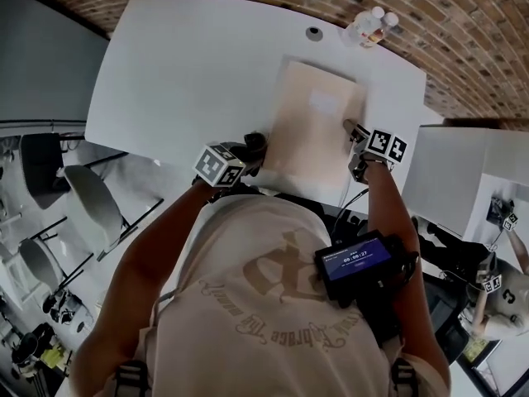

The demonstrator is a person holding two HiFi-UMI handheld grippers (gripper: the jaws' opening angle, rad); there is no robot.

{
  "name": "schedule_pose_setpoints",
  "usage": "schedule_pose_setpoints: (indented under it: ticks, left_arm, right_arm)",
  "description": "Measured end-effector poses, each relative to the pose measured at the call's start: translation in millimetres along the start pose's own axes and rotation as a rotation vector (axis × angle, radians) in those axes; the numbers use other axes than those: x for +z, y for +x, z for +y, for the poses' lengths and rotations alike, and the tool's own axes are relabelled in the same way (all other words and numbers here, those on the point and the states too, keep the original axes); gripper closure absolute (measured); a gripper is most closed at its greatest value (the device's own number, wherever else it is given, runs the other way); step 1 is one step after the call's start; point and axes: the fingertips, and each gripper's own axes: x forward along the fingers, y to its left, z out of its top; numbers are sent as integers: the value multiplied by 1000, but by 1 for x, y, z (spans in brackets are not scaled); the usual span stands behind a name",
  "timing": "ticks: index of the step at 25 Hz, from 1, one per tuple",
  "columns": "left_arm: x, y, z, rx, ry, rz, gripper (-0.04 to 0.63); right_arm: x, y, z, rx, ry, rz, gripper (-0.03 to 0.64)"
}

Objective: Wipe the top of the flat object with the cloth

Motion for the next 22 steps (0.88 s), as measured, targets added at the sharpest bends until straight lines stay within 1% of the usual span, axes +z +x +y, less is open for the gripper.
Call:
schedule_pose_setpoints:
  ticks: [8,12,14,16,20,22]
  left_arm:
    - [-30,-3,-18,85,-75,6,491]
    - [-50,-4,-37,92,-81,25,491]
    - [-59,-5,-43,115,-94,20,491]
    - [-62,-8,-41,153,-162,-17,491]
    - [-64,-12,-30,207,-396,-116,489]
    - [-65,-8,-26,229,-499,-145,491]
  right_arm:
    - [4,0,-2,-2,-30,-30,393]
    - [5,-1,-1,-30,-93,-37,394]
    - [5,-1,0,-42,-127,-36,394]
    - [6,-2,1,-44,-148,-36,396]
    - [9,-6,4,-8,-163,-34,396]
    - [6,-9,7,24,-180,-16,394]
